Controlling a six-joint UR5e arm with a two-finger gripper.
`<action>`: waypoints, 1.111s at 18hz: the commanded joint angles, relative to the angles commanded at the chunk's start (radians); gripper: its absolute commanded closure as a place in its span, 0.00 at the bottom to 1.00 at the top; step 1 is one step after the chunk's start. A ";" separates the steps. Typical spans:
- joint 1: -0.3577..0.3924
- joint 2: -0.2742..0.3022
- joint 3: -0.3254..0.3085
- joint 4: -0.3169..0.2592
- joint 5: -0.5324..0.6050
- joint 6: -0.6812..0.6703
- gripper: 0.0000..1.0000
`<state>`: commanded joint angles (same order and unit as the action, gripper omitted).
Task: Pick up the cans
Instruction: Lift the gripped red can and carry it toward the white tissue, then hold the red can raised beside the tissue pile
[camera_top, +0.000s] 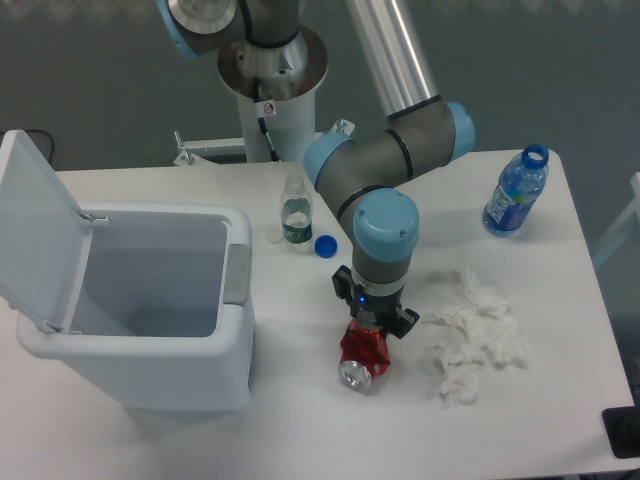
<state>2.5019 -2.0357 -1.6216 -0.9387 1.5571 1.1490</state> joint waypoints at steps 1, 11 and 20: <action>0.002 0.008 0.021 0.000 -0.015 0.000 0.70; 0.078 0.054 0.160 -0.046 -0.144 0.119 0.70; 0.091 0.075 0.149 -0.064 -0.146 0.141 0.70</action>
<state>2.5924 -1.9605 -1.4726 -1.0032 1.4113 1.2901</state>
